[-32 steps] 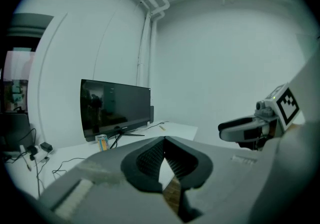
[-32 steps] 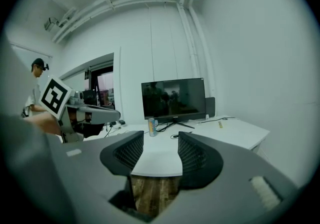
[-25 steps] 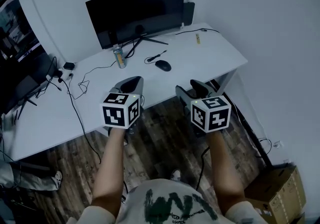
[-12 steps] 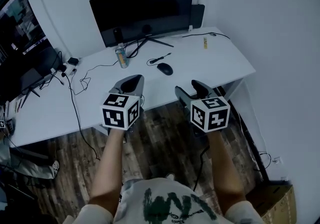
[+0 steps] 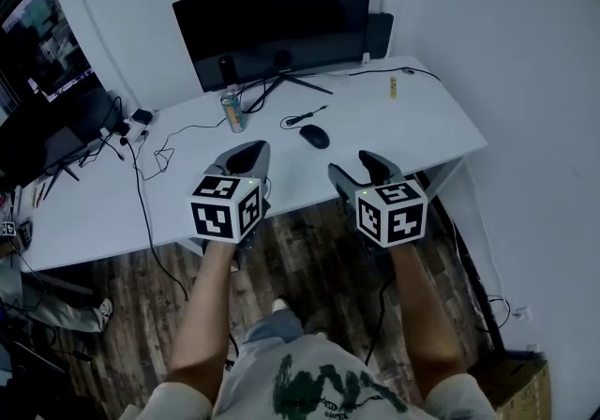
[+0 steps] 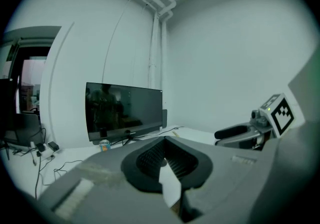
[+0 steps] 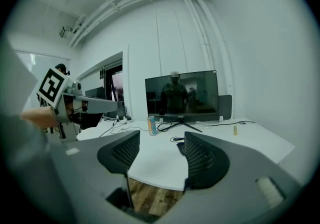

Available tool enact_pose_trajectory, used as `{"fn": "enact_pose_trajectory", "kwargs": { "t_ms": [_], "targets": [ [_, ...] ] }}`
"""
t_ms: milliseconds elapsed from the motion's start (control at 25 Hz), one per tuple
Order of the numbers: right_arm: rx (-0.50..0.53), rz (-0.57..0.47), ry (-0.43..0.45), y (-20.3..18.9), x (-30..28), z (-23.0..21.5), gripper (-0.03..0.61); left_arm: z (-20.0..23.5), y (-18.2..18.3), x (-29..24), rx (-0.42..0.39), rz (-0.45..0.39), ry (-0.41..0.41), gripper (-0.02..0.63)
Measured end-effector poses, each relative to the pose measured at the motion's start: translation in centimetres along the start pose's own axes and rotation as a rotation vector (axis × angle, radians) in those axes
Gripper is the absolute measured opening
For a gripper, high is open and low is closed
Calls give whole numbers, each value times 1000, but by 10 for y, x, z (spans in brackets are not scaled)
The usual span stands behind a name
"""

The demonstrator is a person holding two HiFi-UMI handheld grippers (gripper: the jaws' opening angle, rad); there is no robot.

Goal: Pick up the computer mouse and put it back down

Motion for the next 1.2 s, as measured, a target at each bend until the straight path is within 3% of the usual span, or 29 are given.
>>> {"fn": "enact_pose_trajectory", "kwargs": {
  "t_ms": [440, 720, 1200],
  "targets": [
    [25, 30, 10, 0, -84, -32, 278, 58, -12, -74, 48, 0, 12, 3],
    [21, 68, 16, 4, -164, -50, 284, 115, -20, -130, 3, 20, 23, 3],
    [21, 131, 13, -1, -246, -57, 287, 176, -31, -184, 27, 26, 12, 3]
  ]
}}
Point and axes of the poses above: the fingertips, and each gripper's own axes: x backward along the fingers, z to its left, y out of its top, the point moved 4 cm from there along x, backward along the fingers, and after that the axes turned 12 degrees about -z, right-handed, at the moved point
